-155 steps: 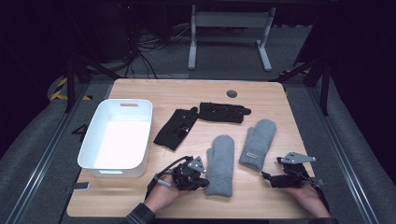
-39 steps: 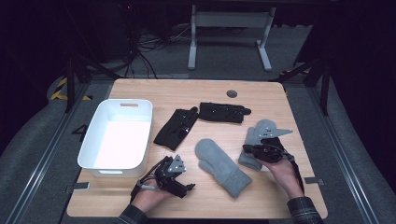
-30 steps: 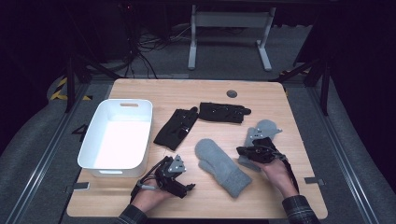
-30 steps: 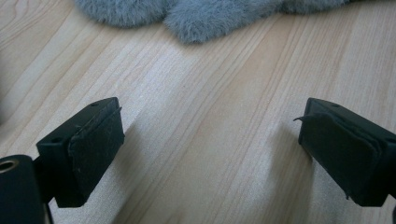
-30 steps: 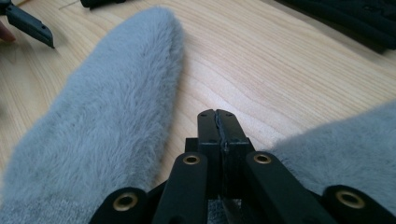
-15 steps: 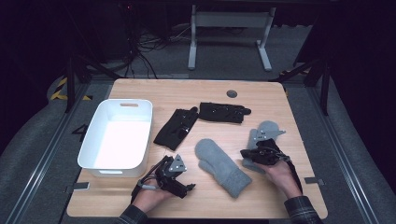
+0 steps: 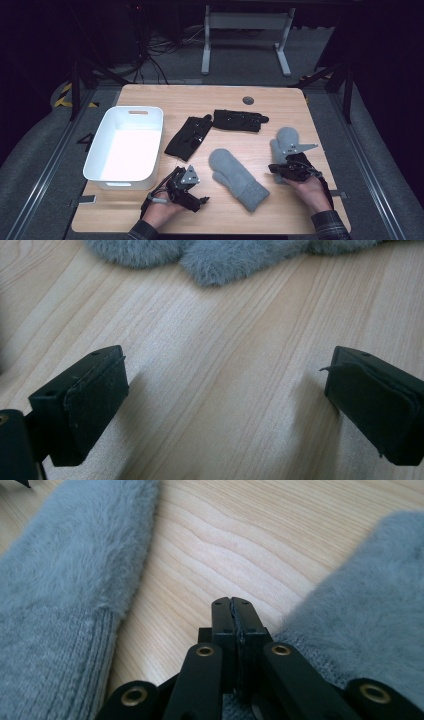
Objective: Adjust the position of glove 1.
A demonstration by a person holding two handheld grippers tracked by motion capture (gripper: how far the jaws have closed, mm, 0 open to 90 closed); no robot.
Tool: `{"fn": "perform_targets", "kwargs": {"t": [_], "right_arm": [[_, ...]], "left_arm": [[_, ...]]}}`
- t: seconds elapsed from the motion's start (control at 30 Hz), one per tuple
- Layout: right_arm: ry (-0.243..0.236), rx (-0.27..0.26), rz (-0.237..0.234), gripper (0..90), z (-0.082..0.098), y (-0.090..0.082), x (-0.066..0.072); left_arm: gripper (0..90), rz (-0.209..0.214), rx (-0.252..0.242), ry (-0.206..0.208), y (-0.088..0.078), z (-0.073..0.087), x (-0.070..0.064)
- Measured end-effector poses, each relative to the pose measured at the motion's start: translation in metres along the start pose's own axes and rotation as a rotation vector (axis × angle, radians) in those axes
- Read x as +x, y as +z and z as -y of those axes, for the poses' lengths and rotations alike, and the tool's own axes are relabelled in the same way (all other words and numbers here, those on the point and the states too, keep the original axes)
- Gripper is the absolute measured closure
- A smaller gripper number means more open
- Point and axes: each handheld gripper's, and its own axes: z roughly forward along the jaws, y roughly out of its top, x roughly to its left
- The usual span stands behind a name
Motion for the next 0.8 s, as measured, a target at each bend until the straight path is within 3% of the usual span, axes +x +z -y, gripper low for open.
{"fn": "perform_targets", "kwargs": {"t": [0.27,0.57,0.67,0.8], "right_arm": [[0.023,-0.002,0.023,90.0,0.011,-0.012,-0.006],[0.067,-0.003,0.077,90.0,0.026,-0.032,-0.021],[0.081,-0.020,0.073,90.0,0.029,-0.038,-0.026],[0.094,-0.058,0.061,80.6,0.021,-0.045,-0.027]], "left_arm": [[4.1,0.000,0.000,0.001,0.000,0.000,0.000],[4.1,-0.002,0.000,0.000,0.000,0.000,0.000],[4.1,-0.002,0.000,0.000,0.000,0.000,0.000],[4.1,-0.002,0.000,0.000,0.000,0.000,0.000]]}}
